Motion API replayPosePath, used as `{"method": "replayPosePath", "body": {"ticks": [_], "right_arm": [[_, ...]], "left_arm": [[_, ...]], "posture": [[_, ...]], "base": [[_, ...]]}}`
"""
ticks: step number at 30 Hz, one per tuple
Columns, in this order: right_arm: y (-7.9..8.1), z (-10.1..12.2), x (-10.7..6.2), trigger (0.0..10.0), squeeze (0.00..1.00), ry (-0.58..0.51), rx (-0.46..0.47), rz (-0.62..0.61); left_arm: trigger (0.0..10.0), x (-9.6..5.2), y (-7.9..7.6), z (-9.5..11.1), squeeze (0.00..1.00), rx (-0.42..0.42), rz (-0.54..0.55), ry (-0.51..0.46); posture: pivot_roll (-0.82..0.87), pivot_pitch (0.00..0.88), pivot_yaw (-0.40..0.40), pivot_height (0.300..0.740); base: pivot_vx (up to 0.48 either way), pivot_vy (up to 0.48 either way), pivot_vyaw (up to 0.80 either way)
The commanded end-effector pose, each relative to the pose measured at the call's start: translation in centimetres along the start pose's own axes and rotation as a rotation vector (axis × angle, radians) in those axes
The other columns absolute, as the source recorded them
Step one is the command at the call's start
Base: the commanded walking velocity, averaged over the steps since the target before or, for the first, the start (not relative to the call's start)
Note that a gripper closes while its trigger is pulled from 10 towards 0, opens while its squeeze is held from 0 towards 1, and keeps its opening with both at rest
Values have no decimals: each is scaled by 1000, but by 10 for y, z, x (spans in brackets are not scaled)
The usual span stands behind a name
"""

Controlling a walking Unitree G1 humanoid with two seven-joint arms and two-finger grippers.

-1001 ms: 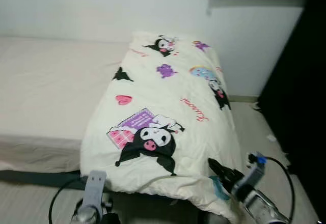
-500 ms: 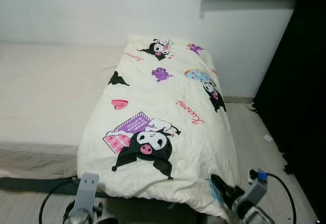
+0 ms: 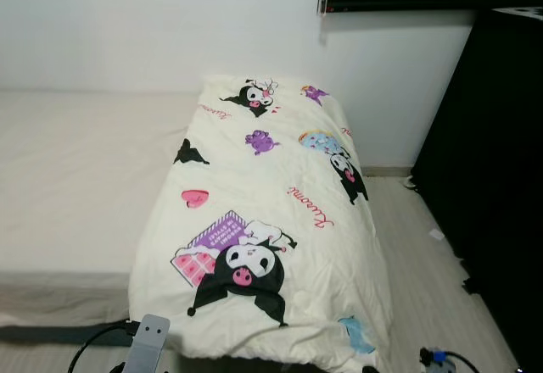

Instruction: Clean up the room

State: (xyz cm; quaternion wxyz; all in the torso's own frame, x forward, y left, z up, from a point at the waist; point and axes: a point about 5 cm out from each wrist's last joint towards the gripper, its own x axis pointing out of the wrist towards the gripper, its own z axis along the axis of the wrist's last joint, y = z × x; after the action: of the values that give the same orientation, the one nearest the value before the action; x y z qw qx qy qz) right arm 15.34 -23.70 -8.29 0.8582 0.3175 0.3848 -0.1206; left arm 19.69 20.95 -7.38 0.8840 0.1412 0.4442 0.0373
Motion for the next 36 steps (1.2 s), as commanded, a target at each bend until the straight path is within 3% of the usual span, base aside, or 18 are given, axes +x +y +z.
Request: {"method": "replayPosePath", "body": {"ticks": [1, 10, 18, 27, 36], "right_arm": [[-2, -10, -2, 10000, 0, 27, -14, -18], [-6, -15, -4, 10000, 0, 38, -17, -34], [-7, -17, -4, 10000, 0, 60, -84, -70], [-10, -22, -7, 10000, 0, 50, -87, -78], [-13, -28, -10, 10000, 0, 70, -122, -78]], "left_arm": [[10000, 0, -2, -3, 0, 4, -7, 25], [10000, -1, -10, -2, 0, 19, -42, 25], [10000, -2, -13, -6, 0, 30, -73, 30], [10000, -2, -13, -9, 0, 58, -92, 35], [10000, -1, -12, -5, 0, 52, -116, 30]], "posture": [[-3, 0, -8, 646], [-13, 0, -10, 681], [-13, 0, -10, 696], [-13, 0, -7, 696], [-13, 0, 8, 696]], "base": [[0, 0, 0], [-320, 0, 0], [0, 0, 0], [0, 0, 0], [0, 0, 685]]}}
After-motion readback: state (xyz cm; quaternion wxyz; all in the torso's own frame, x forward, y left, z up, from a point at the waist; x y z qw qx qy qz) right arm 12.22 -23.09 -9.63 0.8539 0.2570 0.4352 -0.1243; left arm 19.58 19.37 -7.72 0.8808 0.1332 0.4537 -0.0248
